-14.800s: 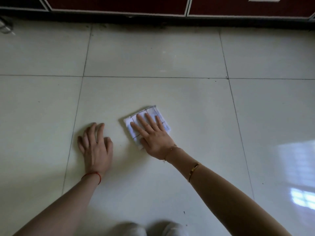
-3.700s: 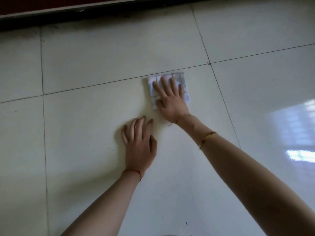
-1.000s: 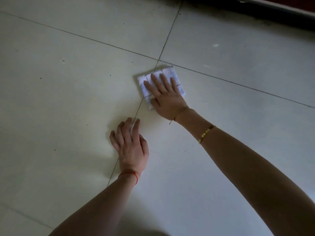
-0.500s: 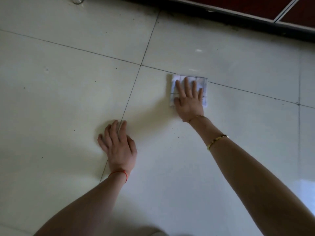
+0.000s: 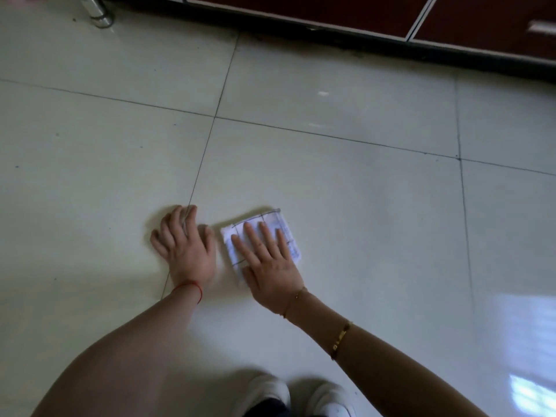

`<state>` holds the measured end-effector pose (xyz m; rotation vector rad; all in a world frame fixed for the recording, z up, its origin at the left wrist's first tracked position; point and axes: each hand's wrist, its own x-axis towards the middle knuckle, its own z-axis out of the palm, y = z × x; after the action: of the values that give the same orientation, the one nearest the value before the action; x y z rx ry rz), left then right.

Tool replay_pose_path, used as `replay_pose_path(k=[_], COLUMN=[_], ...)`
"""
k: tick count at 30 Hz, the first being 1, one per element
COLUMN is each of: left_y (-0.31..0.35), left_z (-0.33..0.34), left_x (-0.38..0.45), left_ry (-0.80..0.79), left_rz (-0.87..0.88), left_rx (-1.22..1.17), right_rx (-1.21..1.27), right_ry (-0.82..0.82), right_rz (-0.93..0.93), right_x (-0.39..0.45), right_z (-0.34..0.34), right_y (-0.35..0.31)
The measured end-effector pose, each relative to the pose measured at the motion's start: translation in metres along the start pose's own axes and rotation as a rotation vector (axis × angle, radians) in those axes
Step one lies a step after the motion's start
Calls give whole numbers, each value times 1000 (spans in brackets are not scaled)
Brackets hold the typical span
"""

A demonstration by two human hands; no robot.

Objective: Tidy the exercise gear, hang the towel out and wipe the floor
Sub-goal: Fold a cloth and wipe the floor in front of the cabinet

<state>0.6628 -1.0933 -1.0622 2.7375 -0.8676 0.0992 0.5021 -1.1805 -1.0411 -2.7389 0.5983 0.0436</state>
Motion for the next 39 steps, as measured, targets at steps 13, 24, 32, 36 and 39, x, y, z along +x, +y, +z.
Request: replay_pose_path(k=[13, 24, 32, 36, 39], left_y=[17, 71, 105, 128, 147], left_z=[-6, -8, 5, 12, 17], left_x=[-2, -21, -30, -35, -40], left_ry=[-108, -198, -260, -272, -294], left_rz=[102, 406, 529, 597, 636], left_rx=[40, -27, -20, -36, -73], right_rx=[82, 147, 92, 73, 94], right_ry=[90, 132, 112, 147, 177], right_rz=[513, 887, 478, 478, 623], right_x=[-85, -60, -102, -138, -161], right_z=[-25, -52, -41, -36, -38], right_y=[73, 130, 116, 119, 128])
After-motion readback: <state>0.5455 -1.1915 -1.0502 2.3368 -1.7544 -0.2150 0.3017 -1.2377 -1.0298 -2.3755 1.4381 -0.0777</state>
